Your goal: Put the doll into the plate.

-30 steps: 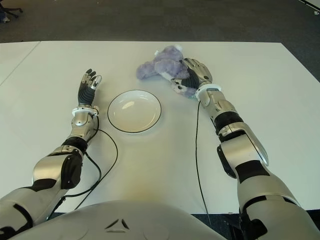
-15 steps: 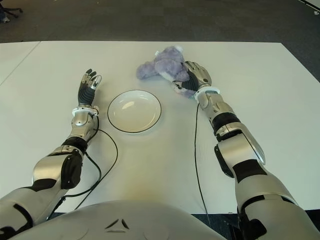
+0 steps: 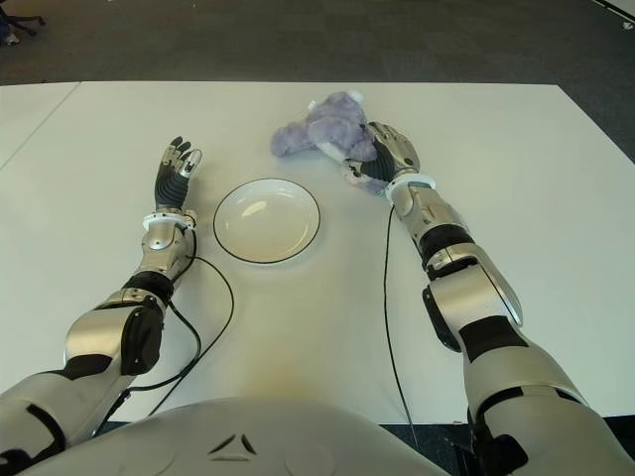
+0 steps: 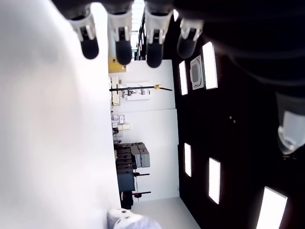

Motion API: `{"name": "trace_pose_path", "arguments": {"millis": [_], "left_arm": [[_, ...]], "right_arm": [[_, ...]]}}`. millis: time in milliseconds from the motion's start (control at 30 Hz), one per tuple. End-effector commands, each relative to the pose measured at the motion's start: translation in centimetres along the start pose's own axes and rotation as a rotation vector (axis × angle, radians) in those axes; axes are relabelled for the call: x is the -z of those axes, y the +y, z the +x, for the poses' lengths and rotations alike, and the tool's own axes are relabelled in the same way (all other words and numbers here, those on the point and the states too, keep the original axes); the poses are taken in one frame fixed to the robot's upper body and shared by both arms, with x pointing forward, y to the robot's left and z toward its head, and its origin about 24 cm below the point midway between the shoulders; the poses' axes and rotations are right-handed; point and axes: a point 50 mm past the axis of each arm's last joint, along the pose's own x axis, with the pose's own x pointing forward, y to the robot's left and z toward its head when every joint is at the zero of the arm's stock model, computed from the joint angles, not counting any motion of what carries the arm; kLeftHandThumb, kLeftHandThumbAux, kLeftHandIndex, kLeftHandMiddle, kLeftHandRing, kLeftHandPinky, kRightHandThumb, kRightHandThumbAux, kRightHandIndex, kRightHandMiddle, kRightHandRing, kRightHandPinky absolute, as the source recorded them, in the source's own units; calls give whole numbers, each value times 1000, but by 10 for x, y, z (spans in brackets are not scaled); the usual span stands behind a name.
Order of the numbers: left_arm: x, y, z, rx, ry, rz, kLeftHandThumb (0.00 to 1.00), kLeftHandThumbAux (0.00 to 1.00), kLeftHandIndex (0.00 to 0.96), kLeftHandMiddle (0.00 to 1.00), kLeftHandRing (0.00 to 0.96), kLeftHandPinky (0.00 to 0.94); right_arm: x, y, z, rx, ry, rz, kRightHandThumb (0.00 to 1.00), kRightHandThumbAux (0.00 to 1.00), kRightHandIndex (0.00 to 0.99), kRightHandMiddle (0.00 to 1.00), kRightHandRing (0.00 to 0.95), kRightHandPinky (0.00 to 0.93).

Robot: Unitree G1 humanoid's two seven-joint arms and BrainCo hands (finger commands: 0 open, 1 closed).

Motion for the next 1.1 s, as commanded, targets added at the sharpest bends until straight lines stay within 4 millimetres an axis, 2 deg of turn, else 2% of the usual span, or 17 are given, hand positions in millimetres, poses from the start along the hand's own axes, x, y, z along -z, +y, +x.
{"name": "trace_pose_path", "arguments": {"millis": [33,67,100,200,233,267,333,367,400,433,533,667,867,1100], "left_arm": [[96,-5,-82,6,464,-9,0,449,66,113,91,63],[96,-5,-82,5,465,-10,0,450,66,112,91,63],[97,-5,-82,4,466,-11,0,450,72,115,93,63],[97,-5,-82,3,471,-14,0,449,82,118,95,62],[97,-5,-82,3,473,-14,0,449,84,119,96,62],[97,-5,-82,4,473,-14,0,449,85,118,95,58],[97,-5,-82,5,473,-13,0,449,86,118,95,57],[97,-5,-82,5,473,-12,0,449,88,117,93,48],[97,-4,-82,6,473,-10,0,449,88,117,93,46],[97,-4,-82,6,472,-9,0,449,88,116,89,39],[97,-4,-83,9,470,-5,0,449,81,114,85,34],[97,-4,-83,10,465,-1,0,447,80,112,81,25],[98,-3,-84,8,461,-2,0,447,77,112,78,17],[98,-2,-85,2,464,-7,0,442,68,103,71,22]], "right_arm": [[8,35,-13,-134,114,43,320,463,0,0,72,172],[7,36,-13,-138,114,47,318,468,0,0,84,201],[6,37,-12,-140,113,49,334,492,125,131,254,367],[4,39,-13,-141,109,36,363,506,255,255,373,480],[5,42,-15,-146,114,26,366,507,266,265,382,487],[6,44,-16,-149,118,19,377,513,359,438,515,616],[7,47,-17,-151,123,9,380,514,387,490,555,656],[7,47,-18,-150,124,6,382,518,416,555,607,706],[7,51,-20,-143,136,0,382,519,421,566,616,715],[7,53,-21,-137,145,-5,410,545,524,659,685,774],[11,63,-28,-129,215,40,472,602,614,723,726,775],[13,64,-29,-115,285,170,539,673,700,799,804,834],[14,62,-28,-73,330,283,547,689,753,841,843,856],[14,61,-28,-40,360,372,554,683,762,846,850,856]]}}
